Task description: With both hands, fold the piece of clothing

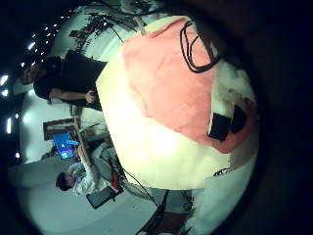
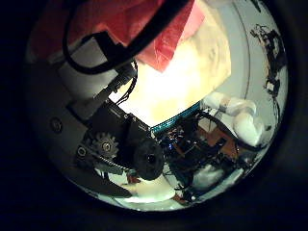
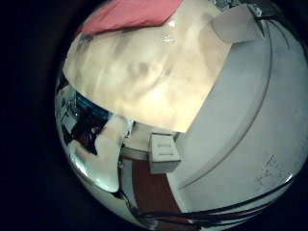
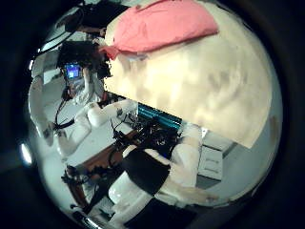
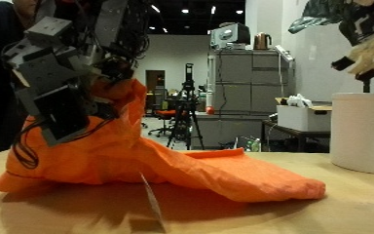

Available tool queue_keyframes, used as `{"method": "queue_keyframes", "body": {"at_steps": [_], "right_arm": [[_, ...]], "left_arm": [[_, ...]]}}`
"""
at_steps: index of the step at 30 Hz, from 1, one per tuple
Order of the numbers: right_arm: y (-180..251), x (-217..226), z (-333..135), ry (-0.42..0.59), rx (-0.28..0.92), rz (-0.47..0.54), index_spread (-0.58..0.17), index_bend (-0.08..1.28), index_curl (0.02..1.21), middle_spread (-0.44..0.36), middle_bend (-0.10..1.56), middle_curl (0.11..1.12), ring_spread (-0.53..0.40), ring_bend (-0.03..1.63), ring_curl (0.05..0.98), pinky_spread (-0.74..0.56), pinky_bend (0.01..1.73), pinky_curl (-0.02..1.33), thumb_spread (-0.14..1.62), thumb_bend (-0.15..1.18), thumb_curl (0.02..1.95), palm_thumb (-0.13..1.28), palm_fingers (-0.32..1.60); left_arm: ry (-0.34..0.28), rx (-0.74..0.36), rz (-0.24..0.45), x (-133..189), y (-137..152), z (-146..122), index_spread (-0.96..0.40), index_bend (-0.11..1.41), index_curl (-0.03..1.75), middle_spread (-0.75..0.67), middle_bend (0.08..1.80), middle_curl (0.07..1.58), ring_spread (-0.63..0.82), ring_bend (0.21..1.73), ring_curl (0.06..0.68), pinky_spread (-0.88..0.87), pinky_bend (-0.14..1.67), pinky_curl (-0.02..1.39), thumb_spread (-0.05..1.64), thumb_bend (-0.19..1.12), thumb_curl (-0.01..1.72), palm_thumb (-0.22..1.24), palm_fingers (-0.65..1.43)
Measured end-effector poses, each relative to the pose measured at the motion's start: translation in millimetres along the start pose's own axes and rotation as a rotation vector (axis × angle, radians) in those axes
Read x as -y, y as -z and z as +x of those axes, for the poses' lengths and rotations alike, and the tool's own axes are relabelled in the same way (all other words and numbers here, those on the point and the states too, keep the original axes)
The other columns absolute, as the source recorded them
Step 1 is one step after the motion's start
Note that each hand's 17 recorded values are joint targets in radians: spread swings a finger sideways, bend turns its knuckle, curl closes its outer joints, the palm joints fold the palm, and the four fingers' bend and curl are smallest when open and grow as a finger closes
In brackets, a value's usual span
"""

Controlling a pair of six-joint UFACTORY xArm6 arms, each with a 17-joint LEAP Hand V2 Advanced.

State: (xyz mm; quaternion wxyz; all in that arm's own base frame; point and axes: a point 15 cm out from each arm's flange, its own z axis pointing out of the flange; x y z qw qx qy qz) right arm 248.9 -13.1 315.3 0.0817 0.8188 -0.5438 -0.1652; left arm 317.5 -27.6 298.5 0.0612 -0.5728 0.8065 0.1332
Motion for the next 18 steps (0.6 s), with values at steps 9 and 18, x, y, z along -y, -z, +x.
{"method": "queue_keyframes", "body": {"at_steps": [9,18], "right_arm": [[-57,57,-2,0.092,-0.020,-0.033,-0.247,0.19,0.36,0.047,0.21,0.33,0.039,0.27,0.273,0.07,0.23,0.29,1.23,0.02,0.25,0.42,0.27],[-89,135,3,0.124,-0.145,0.179,-0.230,0.17,0.33,0.063,0.19,0.32,0.104,0.27,0.263,0.10,0.25,0.30,1.13,-0.01,0.28,0.57,0.22]], "left_arm": [[-0.005,-0.005,0.007,2,10,-1,-0.66,0.47,0.91,-0.63,0.79,1.23,-0.43,1.46,0.579,-0.56,1.43,0.63,0.97,-0.01,0.72,0.91,0.94],[0.005,-0.003,0.026,4,29,-8,-0.69,0.37,1.08,-0.65,0.77,1.28,-0.43,1.46,0.567,-0.55,1.44,0.61,0.97,-0.01,0.72,0.91,0.94]]}}
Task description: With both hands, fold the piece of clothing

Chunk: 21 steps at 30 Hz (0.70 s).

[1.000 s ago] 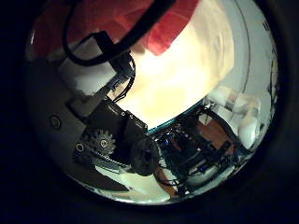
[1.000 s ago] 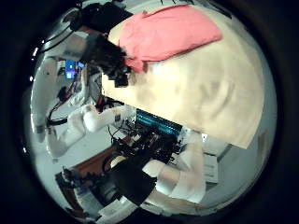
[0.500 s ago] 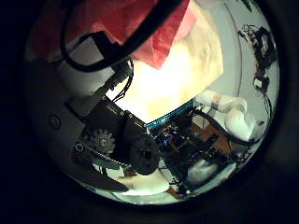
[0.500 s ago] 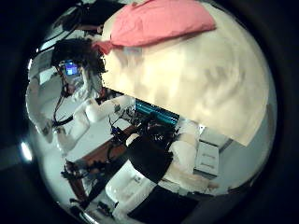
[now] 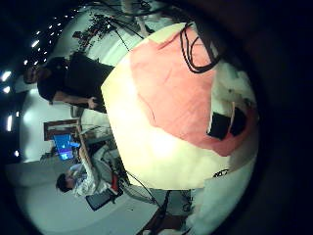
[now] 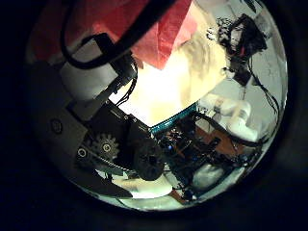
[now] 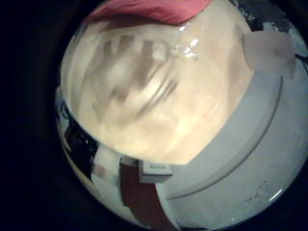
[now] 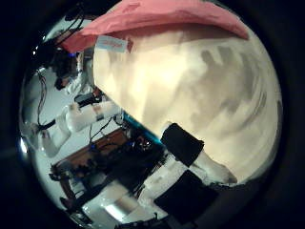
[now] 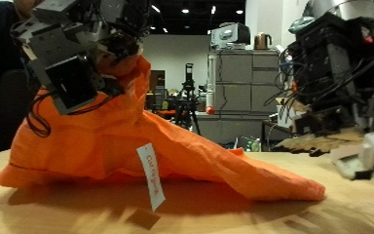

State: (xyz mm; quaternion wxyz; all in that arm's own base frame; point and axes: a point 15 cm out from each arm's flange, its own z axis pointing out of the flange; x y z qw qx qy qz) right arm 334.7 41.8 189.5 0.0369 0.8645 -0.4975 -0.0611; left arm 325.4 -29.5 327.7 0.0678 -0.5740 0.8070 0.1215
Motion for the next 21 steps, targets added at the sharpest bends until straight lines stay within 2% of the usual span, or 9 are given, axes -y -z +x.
{"method": "queue_keyframes", "body": {"at_steps": [6,11,16,21], "right_arm": [[-9,10,-12,-0.015,-0.011,0.004,-0.214,0.18,0.33,0.072,0.18,0.32,0.135,0.26,0.262,0.10,0.25,0.30,1.09,-0.02,0.29,0.58,0.22],[9,27,-9,-0.010,-0.049,0.101,-0.208,0.18,0.33,0.056,0.20,0.32,0.092,0.31,0.275,0.04,0.25,0.30,1.08,-0.02,0.29,0.59,0.31],[-18,-6,-20,-0.023,-0.038,0.075,-0.217,0.18,0.34,0.030,0.21,0.34,0.056,0.33,0.286,0.00,0.23,0.31,1.08,-0.02,0.28,0.59,0.33],[-14,-8,-19,-0.036,-0.041,0.090,-0.221,0.20,0.35,0.007,0.26,0.36,0.050,0.35,0.287,0.00,0.17,0.28,1.08,-0.02,0.28,0.59,0.41]], "left_arm": [[0.008,0.001,0.012,3,13,-4,-0.70,0.31,1.17,-0.66,0.75,1.29,-0.43,1.46,0.560,-0.55,1.44,0.59,0.97,-0.01,0.73,0.90,0.96],[0.014,0.003,0.026,10,24,-8,-0.70,0.27,1.22,-0.66,0.74,1.30,-0.43,1.45,0.556,-0.55,1.43,0.58,0.97,-0.01,0.73,0.91,0.97],[0.021,0.001,0.025,18,30,-11,-0.70,0.22,1.27,-0.67,0.72,1.31,-0.43,1.44,0.552,-0.56,1.43,0.58,0.97,-0.01,0.73,0.90,0.98],[0.029,0.001,0.028,30,36,-14,-0.70,0.19,1.32,-0.67,0.70,1.32,-0.43,1.43,0.549,-0.56,1.42,0.57,0.97,-0.02,0.73,0.89,0.99]]}}
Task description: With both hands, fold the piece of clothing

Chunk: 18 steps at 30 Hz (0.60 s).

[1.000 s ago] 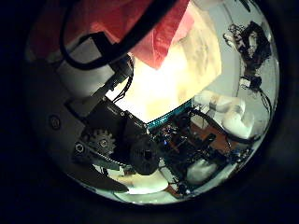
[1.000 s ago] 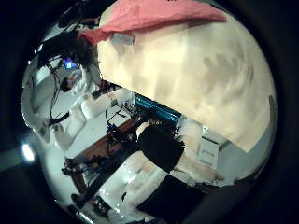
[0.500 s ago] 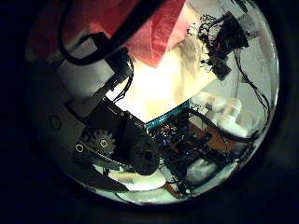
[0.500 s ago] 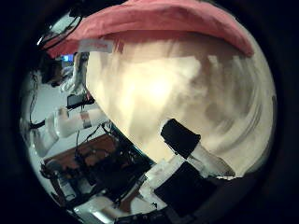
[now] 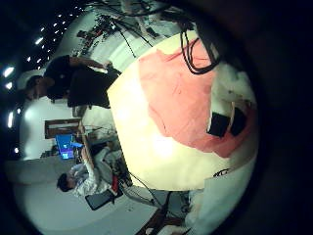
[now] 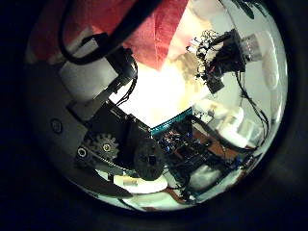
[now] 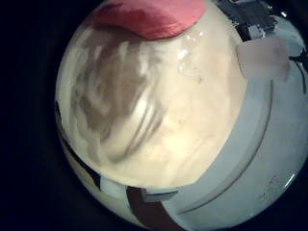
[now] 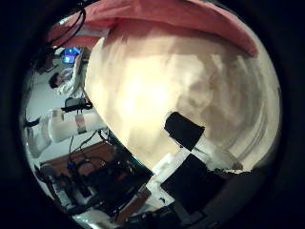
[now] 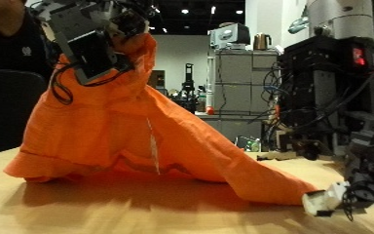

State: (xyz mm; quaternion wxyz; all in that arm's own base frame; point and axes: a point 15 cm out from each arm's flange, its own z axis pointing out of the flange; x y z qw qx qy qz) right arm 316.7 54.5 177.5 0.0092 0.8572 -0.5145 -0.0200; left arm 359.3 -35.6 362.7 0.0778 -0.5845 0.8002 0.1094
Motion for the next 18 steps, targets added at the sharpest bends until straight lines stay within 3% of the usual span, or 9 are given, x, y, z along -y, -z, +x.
{"method": "queue_keyframes", "body": {"at_steps": [5,8,12,15,18], "right_arm": [[24,-2,-1,0.003,-0.023,0.067,-0.269,0.19,0.36,-0.062,0.34,0.39,-0.057,0.45,0.309,-0.13,0.22,0.27,1.08,-0.02,0.28,0.59,0.65],[35,-7,-3,0.007,-0.037,0.101,-0.291,0.19,0.37,-0.080,0.36,0.41,-0.116,0.50,0.335,-0.19,0.24,0.28,1.07,-0.02,0.28,0.59,0.69],[20,-19,-13,0.018,-0.025,0.076,-0.311,0.19,0.39,-0.086,0.38,0.43,-0.171,0.58,0.365,-0.17,0.24,0.28,1.07,-0.02,0.28,0.60,0.72],[16,-19,-16,0.024,-0.018,0.066,-0.312,0.16,0.37,-0.123,0.38,0.44,-0.215,0.61,0.374,-0.21,0.39,0.31,1.07,-0.02,0.29,0.61,0.80],[12,-18,-20,0.034,-0.012,0.054,-0.309,0.18,0.38,-0.153,0.38,0.45,-0.237,0.63,0.389,-0.25,0.45,0.34,1.07,-0.02,0.29,0.61,0.75]], "left_arm": [[0.008,0.000,-0.003,9,4,-4,-0.70,0.18,1.35,-0.68,0.69,1.33,-0.43,1.42,0.548,-0.56,1.41,0.56,0.98,-0.01,0.73,0.89,1.00],[0.014,-0.001,0.004,15,9,-6,-0.69,0.18,1.37,-0.68,0.68,1.34,-0.44,1.42,0.548,-0.57,1.41,0.56,0.98,-0.01,0.73,0.89,1.00],[0.016,0.001,0.011,22,14,-9,-0.68,0.17,1.38,-0.69,0.67,1.34,-0.44,1.42,0.548,-0.57,1.41,0.56,0.98,-0.01,0.73,0.89,1.00],[0.019,-0.001,0.004,25,16,-10,-0.67,0.17,1.39,-0.69,0.67,1.35,-0.44,1.42,0.549,-0.57,1.41,0.56,0.98,-0.01,0.73,0.89,1.00],[0.018,-0.001,-0.003,26,15,-10,-0.67,0.17,1.40,-0.69,0.67,1.35,-0.44,1.41,0.549,-0.57,1.41,0.56,0.98,-0.01,0.73,0.89,1.00]]}}
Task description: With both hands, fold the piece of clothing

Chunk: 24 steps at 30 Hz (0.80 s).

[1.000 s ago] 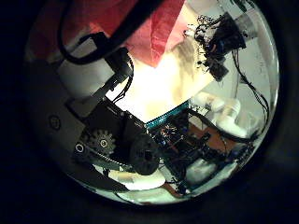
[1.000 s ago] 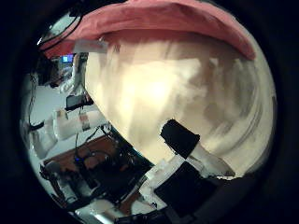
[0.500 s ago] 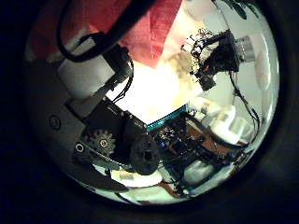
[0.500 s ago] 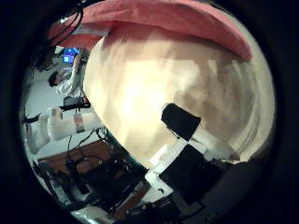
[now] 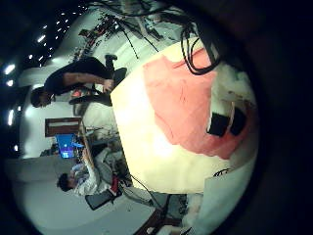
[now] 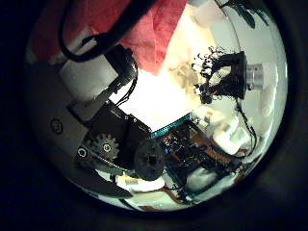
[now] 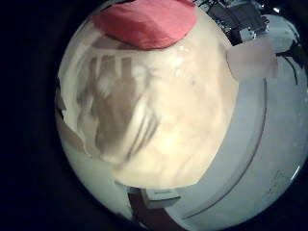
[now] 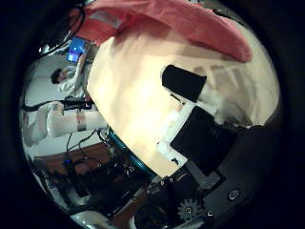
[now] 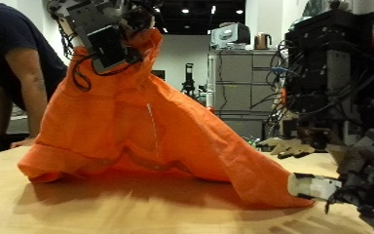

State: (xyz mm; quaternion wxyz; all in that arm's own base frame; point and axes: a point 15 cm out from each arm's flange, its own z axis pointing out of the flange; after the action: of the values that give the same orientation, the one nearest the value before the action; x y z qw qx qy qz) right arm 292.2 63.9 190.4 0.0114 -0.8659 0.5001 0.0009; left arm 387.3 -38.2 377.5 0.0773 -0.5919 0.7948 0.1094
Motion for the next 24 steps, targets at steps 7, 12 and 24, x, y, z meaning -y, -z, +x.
{"method": "queue_keyframes", "body": {"at_steps": [7,12,24], "right_arm": [[-8,9,-2,-0.001,0.012,-0.030,-0.275,0.23,0.42,-0.102,0.35,0.45,-0.178,0.47,0.354,-0.10,0.37,0.31,1.07,-0.02,0.29,0.61,0.43],[-11,29,-4,0.028,0.014,-0.058,-0.235,0.22,0.41,-0.020,0.28,0.42,-0.082,0.38,0.304,0.07,0.31,0.28,1.07,-0.03,0.29,0.60,0.32],[-23,71,2,0.020,-0.001,-0.074,-0.200,0.18,0.39,0.031,0.23,0.39,0.007,0.35,0.280,0.21,0.26,0.26,1.06,-0.03,0.28,0.58,0.35]], "left_arm": [[0.002,0.000,-0.004,-2,2,-1,-0.65,0.17,1.42,-0.70,0.66,1.35,-0.44,1.41,0.547,-0.57,1.41,0.56,0.98,-0.01,0.73,0.89,1.00],[0.002,0.000,-0.010,-5,1,-1,-0.64,0.17,1.43,-0.70,0.66,1.36,-0.44,1.41,0.547,-0.57,1.41,0.56,0.98,-0.01,0.73,0.89,1.01],[0.006,0.000,-0.021,-7,-1,-2,-0.61,0.16,1.44,-0.70,0.66,1.36,-0.44,1.41,0.549,-0.57,1.41,0.56,0.98,-0.01,0.73,0.89,1.00]]}}
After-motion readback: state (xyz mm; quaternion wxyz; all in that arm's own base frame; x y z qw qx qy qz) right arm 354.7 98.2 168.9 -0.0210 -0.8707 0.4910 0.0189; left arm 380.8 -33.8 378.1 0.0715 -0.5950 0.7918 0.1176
